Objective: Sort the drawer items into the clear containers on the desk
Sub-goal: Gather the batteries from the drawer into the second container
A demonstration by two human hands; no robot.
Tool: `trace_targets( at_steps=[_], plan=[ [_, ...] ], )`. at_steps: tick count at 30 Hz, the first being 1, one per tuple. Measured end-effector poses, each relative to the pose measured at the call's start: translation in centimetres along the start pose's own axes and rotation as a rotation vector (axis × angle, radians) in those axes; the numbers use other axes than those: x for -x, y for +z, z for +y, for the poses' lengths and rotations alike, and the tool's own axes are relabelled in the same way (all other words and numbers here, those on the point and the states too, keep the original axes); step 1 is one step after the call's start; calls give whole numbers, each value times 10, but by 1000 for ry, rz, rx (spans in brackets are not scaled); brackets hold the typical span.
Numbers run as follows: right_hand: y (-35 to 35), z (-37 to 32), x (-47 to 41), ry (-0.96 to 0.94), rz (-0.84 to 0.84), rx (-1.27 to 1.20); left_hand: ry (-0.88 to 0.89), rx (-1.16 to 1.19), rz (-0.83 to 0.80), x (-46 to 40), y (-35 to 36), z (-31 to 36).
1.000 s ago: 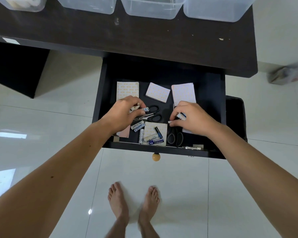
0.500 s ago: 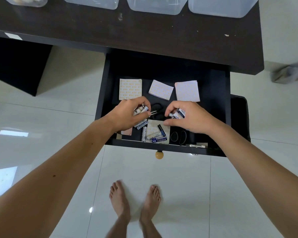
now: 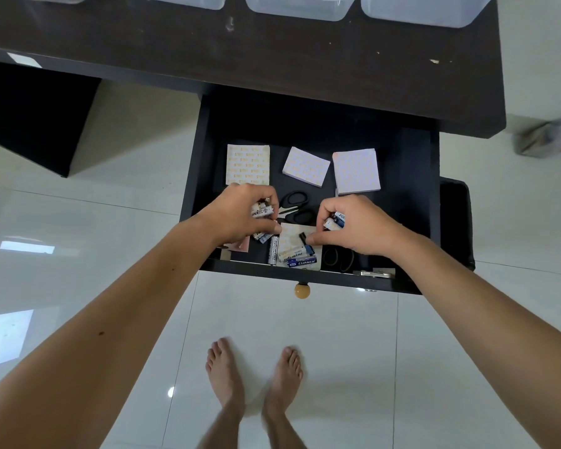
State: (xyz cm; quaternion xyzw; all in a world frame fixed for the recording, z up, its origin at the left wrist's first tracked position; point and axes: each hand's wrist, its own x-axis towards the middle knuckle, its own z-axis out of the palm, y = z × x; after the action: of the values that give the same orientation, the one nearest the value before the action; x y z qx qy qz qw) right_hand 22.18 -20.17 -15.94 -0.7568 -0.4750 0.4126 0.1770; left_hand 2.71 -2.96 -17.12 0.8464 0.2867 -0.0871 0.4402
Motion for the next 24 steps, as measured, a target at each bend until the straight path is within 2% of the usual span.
trace_targets(
  at_steps=[7,13,20,24],
  plan=[
    [8,-7,-8,21,-14,85,-60,-46,144,3,-4,2],
    [11,-10,-12,57,-33,153,-195,-213,18,1,-4,6],
    [12,-5,-15,60,-10,149,-221,-271,-17,1,-5,10],
    [8,-2,-12,27,9,57,-201,-271,-20,-1,-4,6]
  ],
)
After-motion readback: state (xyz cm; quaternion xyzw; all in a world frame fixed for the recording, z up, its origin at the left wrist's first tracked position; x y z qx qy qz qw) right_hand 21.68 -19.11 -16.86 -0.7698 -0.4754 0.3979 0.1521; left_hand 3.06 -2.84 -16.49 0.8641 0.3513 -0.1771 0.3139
